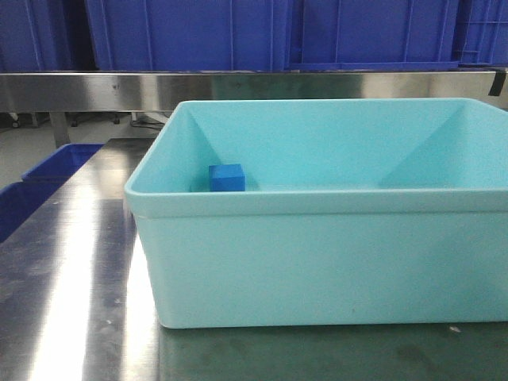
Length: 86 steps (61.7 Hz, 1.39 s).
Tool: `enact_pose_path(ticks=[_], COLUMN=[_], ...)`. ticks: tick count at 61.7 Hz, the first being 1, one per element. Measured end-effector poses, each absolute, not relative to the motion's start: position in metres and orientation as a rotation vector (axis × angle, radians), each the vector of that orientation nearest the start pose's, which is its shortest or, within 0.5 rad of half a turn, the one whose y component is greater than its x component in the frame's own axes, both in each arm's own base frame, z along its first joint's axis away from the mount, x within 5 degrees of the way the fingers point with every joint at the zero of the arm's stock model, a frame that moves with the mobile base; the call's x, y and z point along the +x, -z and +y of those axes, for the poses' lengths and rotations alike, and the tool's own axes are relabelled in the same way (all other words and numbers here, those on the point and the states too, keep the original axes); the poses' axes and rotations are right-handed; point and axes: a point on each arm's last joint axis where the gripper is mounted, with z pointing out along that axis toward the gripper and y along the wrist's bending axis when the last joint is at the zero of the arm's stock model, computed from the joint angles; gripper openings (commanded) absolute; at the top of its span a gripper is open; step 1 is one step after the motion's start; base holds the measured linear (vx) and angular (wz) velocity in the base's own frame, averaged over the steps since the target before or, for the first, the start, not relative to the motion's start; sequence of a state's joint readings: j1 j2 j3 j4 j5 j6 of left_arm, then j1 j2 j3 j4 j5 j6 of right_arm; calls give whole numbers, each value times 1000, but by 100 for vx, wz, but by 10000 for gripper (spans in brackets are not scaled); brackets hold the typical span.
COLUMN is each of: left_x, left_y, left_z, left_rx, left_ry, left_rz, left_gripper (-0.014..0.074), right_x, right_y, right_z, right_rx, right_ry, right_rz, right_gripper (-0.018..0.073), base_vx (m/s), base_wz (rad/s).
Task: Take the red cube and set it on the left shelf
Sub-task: 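Move the right gripper over the teal tub toward the red cube, then lower the open right gripper into the tub around the red cube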
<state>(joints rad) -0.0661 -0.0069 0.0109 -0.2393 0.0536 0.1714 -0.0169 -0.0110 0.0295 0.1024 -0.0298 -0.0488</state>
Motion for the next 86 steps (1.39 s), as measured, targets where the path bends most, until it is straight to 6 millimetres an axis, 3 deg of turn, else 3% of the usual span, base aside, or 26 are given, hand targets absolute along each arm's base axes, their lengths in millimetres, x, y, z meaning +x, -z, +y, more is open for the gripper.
enact_pose_path(ticks=[7, 14, 21, 30, 39, 50, 63, 74, 86], left_x=[56, 56, 56, 56, 56, 56, 56, 56, 56], left_y=[-205, -205, -205, -205, -205, -205, -205, -205, -205], left_z=[-5, -5, -5, -5, -5, -5, -5, -5, -5], left_rx=[9, 9, 9, 9, 9, 9, 9, 9, 9], left_ry=[116, 116, 116, 116, 116, 116, 116, 116, 116], left_rz=[1541, 1541, 1541, 1541, 1541, 1541, 1541, 1541, 1541], left_gripper=[102, 102, 102, 102, 102, 102, 102, 102, 102], right_x=[56, 52, 43, 45, 71, 121, 175, 215, 239], right_y=[-211, -230, -273, -328, -381, -421, -427, -399, -363], right_z=[-1, -1, 0, 1, 3, 16, 49, 79, 105], right_rx=[66, 66, 59, 46, 32, -67, -251, -375, -456], right_ry=[-37, -44, -52, -62, -74, -158, -255, -282, -321], right_rz=[1442, 1400, 1330, 1397, 1567, 1801, 2077, 2302, 2475], right_gripper=[52, 52, 52, 52, 81, 311, 503, 617, 620], base_vx=[0, 0, 3, 0, 0, 0, 0, 0, 0], base_wz=[0, 0, 18, 0, 0, 0, 0, 0, 0])
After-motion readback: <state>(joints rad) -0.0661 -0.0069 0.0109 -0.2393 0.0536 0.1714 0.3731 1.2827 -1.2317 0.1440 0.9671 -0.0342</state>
